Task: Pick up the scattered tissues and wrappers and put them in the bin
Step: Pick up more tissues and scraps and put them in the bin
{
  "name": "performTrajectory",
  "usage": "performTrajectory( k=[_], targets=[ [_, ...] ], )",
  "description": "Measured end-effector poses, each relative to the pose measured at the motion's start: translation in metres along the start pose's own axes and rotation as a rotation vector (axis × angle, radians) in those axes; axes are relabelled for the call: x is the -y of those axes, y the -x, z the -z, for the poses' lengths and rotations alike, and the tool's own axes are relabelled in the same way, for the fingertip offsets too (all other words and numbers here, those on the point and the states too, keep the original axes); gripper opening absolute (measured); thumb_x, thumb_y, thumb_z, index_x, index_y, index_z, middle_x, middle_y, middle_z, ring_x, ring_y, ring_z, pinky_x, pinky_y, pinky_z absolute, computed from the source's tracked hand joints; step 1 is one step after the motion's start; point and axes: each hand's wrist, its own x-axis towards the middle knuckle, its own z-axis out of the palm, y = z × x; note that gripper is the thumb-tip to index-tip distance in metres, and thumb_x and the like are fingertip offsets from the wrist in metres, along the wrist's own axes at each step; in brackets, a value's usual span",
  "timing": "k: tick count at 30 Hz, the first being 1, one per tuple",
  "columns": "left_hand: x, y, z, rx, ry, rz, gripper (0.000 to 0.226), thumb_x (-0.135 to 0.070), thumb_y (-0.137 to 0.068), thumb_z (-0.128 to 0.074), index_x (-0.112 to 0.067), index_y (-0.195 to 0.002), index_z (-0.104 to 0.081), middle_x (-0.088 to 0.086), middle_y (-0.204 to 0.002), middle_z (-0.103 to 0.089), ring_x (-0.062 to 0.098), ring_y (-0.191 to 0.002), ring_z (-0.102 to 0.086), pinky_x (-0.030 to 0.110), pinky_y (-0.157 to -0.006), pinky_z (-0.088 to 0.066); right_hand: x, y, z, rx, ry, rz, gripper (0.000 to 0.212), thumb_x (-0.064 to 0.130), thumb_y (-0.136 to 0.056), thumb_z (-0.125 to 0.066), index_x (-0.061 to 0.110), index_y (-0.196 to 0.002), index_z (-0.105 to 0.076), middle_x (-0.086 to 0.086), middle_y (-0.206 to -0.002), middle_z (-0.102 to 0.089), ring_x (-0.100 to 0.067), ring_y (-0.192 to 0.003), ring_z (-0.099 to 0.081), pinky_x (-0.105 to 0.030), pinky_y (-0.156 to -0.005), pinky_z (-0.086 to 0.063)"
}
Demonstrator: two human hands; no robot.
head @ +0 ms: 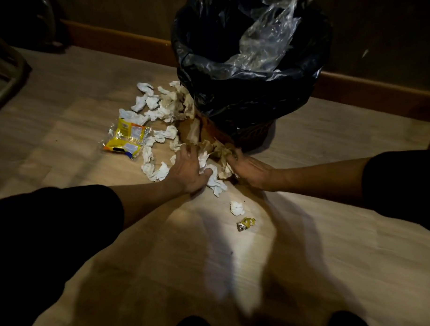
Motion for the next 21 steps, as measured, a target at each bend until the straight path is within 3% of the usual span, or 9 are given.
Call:
performTrajectory(
  k=[4,7,10,13,15,17,21],
  targets=[
    [-0.002,-0.003,-0.013,0.133,-0.102,0.033,0.103,-0.078,-0.069,-0.054,-0.028,-0.149,-0.011,0.011,-0.155,-0.014,0.039,-0.140,-0.017,0.053,-0.107,-0.035,-0.001,-0.014,-0.007,0.061,0.009,0.005,0.044,0.008,-0.090,-0.051,0.005,-0.132,-0.039,-0.026,-0.131,-0.050,-0.037,-0.099,-0.064,-0.046,-0.081,-0.057],
    [0.009,-0.001,-0.019,0.124,-0.216,-0.043,0.103,-0.082,-0.064,-0.052,-0.029,-0.147,-0.021,0.008,-0.151,-0.025,0.037,-0.132,-0.028,0.053,-0.100,-0.045,0.002,-0.010,-0.003,0.021,0.004,0.014,0.049,0.005,-0.089,-0.055,0.001,-0.136,-0.040,-0.024,-0.140,-0.046,-0.036,-0.111,-0.059,-0.038,-0.089,-0.052],
    [0.019,0.002,-0.022,0.077,-0.189,-0.156,0.078,-0.057,-0.075,-0.063,-0.018,-0.138,-0.040,0.016,-0.137,-0.040,0.038,-0.119,-0.042,0.048,-0.094,-0.049,-0.002,0.006,0.001,0.025,-0.052,0.039,0.046,0.008,-0.090,-0.054,0.004,-0.132,-0.036,-0.022,-0.135,-0.047,-0.036,-0.098,-0.061,-0.033,-0.068,-0.042],
    [0.021,0.003,-0.018,0.132,-0.041,-0.145,0.058,-0.027,-0.079,-0.071,-0.008,-0.129,-0.049,0.020,-0.123,-0.049,0.041,-0.109,-0.054,0.040,-0.087,-0.046,-0.005,0.031,0.000,0.065,-0.168,0.096,0.057,0.021,-0.091,-0.057,0.012,-0.136,-0.025,-0.019,-0.125,-0.056,-0.035,-0.087,-0.063,-0.034,-0.066,-0.046],
    [0.024,0.006,-0.016,0.154,-0.005,-0.116,0.054,-0.022,-0.080,-0.071,-0.003,-0.125,-0.050,0.022,-0.120,-0.052,0.041,-0.108,-0.055,0.038,-0.085,-0.044,-0.007,0.047,0.000,0.107,-0.207,0.141,0.061,0.026,-0.094,-0.054,0.012,-0.144,-0.022,-0.018,-0.127,-0.057,-0.035,-0.097,-0.063,-0.033,-0.077,-0.050],
    [0.028,0.009,-0.014,0.159,0.019,-0.114,0.050,-0.022,-0.082,-0.070,0.001,-0.121,-0.048,0.023,-0.117,-0.055,0.041,-0.108,-0.055,0.036,-0.082,-0.041,-0.010,0.064,0.002,0.143,-0.203,0.216,0.066,0.029,-0.096,-0.052,0.016,-0.152,-0.018,-0.016,-0.139,-0.049,-0.031,-0.103,-0.061,-0.026,-0.081,-0.044],
    [0.029,0.024,-0.006,0.139,0.066,-0.009,0.058,-0.027,-0.084,-0.071,0.000,-0.121,-0.037,0.015,-0.094,-0.055,0.039,-0.096,-0.061,0.030,-0.067,-0.034,-0.006,0.091,0.001,0.229,-0.144,0.368,0.067,0.052,-0.097,-0.041,0.024,-0.153,-0.018,-0.010,-0.123,-0.049,-0.023,-0.080,-0.056,-0.029,-0.072,-0.045]
  ],
)
